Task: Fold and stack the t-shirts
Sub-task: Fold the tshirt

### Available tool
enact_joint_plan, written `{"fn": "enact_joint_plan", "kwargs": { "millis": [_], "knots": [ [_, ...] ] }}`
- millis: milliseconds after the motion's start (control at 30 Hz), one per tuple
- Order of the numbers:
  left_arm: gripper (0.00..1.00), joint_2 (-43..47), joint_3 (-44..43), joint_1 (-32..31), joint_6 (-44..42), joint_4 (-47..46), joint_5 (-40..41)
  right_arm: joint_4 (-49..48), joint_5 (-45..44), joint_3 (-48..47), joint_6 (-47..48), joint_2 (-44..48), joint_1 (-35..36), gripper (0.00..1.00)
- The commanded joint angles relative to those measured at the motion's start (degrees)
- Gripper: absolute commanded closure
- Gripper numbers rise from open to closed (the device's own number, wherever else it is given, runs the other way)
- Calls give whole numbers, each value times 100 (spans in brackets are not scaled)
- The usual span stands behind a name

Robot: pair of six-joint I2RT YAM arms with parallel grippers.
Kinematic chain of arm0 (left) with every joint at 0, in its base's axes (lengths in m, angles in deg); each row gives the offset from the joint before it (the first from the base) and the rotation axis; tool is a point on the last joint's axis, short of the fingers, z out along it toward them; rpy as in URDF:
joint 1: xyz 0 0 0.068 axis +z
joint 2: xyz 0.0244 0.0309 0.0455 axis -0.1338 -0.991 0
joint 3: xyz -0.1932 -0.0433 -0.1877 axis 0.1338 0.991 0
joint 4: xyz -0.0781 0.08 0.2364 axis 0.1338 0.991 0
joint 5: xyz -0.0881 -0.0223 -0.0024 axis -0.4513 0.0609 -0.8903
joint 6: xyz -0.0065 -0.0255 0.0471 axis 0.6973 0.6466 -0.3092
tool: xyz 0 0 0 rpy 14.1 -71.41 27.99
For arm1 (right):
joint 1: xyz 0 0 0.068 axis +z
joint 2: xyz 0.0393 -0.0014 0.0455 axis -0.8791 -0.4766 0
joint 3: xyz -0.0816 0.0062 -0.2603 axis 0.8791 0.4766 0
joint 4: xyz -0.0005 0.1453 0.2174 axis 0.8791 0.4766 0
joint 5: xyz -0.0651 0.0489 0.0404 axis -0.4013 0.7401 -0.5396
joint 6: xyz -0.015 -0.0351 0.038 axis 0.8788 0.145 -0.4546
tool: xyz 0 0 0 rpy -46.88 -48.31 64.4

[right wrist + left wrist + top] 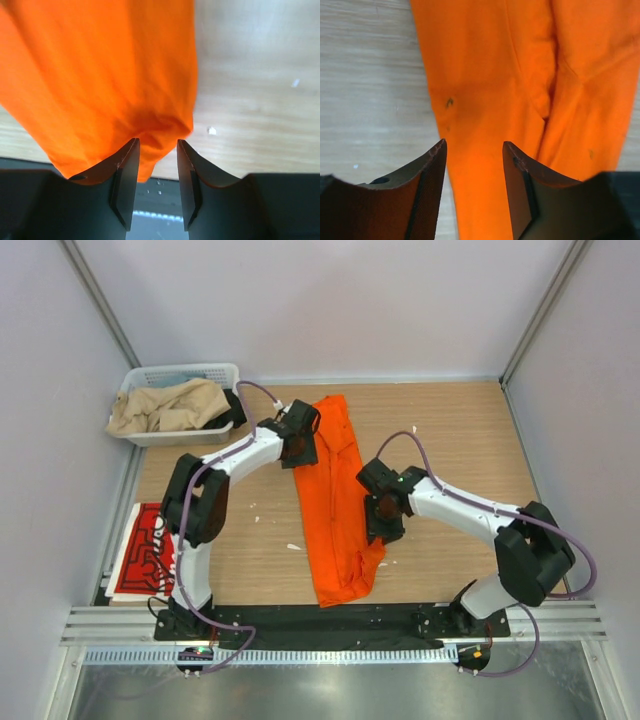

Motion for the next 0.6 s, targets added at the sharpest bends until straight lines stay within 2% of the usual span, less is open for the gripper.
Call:
{"fn": "enact_joint_plan", "kwargs": {
  "millis": [0, 133, 233, 300, 367, 567],
  "knots": [
    [51, -453, -582, 221, -268, -120, 114, -14, -654, -1026, 608, -278, -135, 58],
    [53, -910, -873, 511, -145, -190, 45, -173, -603, -1950, 820, -1005, -555, 59],
    [54, -1332, -1259, 696, -232, -103, -165, 283, -375, -2540, 916, -1490, -916, 59],
    [54, -1630, -1566, 757, -329, -41, -237, 197, -182, -2419, 1161, -1580, -935, 59],
    [54, -1815, -1813, 793, -443, -6, -333, -83, 459, -2243, 1303, -1588, -918, 59],
    [54, -2764, -2848, 1135, -593, 249, -1132, -664, 960, -1900, 1093, -1404, -918, 58]
  ]
}}
